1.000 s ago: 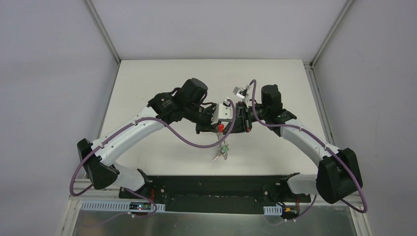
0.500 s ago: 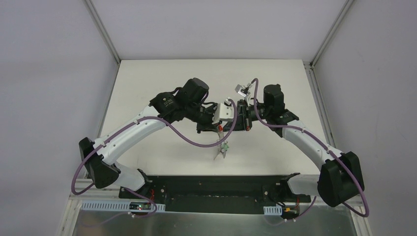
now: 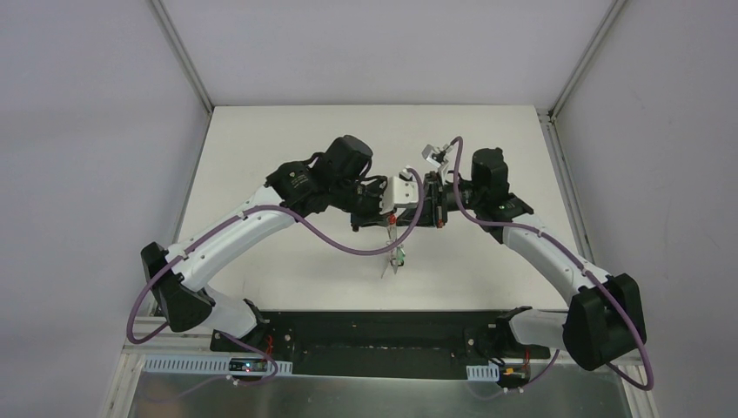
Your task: Put the keys on the keyring
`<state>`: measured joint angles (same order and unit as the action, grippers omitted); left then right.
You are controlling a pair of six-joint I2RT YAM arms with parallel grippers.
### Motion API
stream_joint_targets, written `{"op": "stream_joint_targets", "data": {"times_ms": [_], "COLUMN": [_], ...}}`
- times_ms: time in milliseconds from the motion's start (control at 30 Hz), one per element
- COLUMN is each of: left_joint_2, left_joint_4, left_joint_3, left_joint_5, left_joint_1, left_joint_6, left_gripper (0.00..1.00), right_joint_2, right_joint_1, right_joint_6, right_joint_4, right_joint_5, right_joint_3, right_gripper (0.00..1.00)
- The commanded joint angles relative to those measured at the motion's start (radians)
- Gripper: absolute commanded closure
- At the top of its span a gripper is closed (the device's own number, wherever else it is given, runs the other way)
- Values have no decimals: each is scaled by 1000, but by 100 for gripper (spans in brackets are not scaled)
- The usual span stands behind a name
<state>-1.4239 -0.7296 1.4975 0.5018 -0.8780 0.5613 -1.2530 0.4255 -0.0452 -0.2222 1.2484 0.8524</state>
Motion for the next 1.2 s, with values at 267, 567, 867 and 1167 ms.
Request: {"op": "stream_joint_targets", "data": {"times_ms": [267,567,867,1167], "left_joint_2": [-13,-55,-39,-29], "left_joint_4": [-74,-89,-52,-32], "left_joint_3": [104,111,52,35], "left_joint_5": [-111,-79,0,41], "left_joint_1": [-13,-15,-20,-20], "left_joint_6": [-137,-144,-112,-107], "left_gripper": [100,100,100,74], "right_joint_2": [27,26,41,53], "right_joint_1": [-19,-20,-22,-21], "right_joint_6": [133,91,69,15], "right_joint_4": [79,29,-5,-69], "right_joint_5": [-95,-47,-63,-67], "right_joint_3": [37,24,12,-10], "right_gripper": [100,100,100,100]}}
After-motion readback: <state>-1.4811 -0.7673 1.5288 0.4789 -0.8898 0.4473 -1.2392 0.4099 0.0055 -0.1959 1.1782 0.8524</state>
